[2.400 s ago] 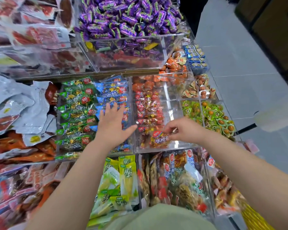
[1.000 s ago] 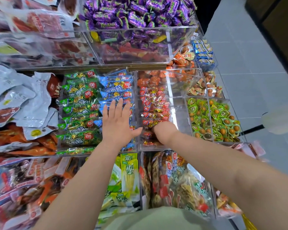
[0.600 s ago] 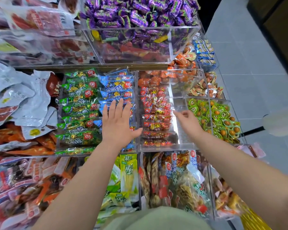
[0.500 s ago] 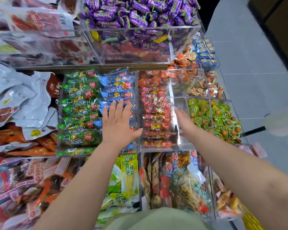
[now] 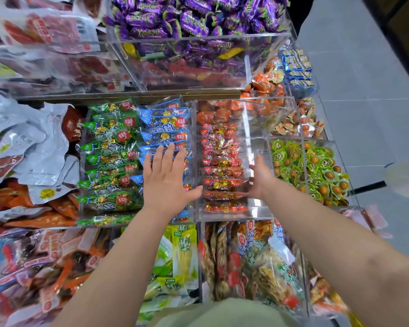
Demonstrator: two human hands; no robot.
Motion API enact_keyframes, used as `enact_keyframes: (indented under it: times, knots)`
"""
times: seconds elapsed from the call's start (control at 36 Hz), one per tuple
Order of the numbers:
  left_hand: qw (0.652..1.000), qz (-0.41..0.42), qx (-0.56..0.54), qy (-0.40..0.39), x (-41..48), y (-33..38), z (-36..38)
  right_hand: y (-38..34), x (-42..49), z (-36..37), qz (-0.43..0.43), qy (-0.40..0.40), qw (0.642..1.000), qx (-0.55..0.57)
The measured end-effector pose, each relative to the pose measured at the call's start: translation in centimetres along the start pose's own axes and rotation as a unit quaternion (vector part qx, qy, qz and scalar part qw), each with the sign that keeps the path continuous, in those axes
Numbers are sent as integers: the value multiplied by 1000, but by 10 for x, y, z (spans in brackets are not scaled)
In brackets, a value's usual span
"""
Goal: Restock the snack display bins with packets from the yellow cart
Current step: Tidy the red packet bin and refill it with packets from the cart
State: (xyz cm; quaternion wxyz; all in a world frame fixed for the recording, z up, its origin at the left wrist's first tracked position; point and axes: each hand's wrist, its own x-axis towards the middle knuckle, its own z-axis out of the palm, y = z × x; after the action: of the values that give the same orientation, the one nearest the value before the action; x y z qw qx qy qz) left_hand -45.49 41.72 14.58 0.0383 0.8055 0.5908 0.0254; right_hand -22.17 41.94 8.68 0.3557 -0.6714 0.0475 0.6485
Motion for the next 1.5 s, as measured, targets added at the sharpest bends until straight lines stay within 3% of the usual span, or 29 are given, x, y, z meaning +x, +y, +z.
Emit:
enact_keyframes:
  times: [0.06,0.14,0.33,0.5,0.72,0.86,0.92,0.97,1.08,1.17,1.25,1.39,1.5]
  knots:
    - [1000,2,-3,3,0,0,0,5,1,2,42,48,997,41]
    - [1000,2,1,5,0,0,1,11,-4,12,61,16,996,60]
    - [1000,2,4,6,0,-1,3,11,0,34,-4,-2,1000,18]
    - [1000,2,13,3,-2,0,4,9,-20,16,-7,-26,999,-43]
    - [1000,9,-4,-15,1,-2,3,19,-65,-3,-194,84,959,-191]
    - [992,14,-124,-22,1,-2,-17,44,-109,-19,-268,42,960,-70]
    - [964,36,-263,8,-9,3,-28,62,-123,-26,-284,51,957,-44]
    - [941,89,-326,14,-27,14,-37,84,-133,-33,-290,74,954,-1]
    - [903,236,-345,-99,-73,45,-27,148,-139,-54,-265,131,954,39]
    - [870,271,-341,-229,-110,60,-2,209,-141,-76,-202,177,960,80]
    - [846,251,-312,-352,-148,74,26,275,-146,-97,-137,215,960,115]
    - [813,199,-245,-490,-201,82,72,391,-168,-120,-25,227,960,162]
    - [794,89,-204,-566,-236,88,104,477,-191,-135,40,258,940,220]
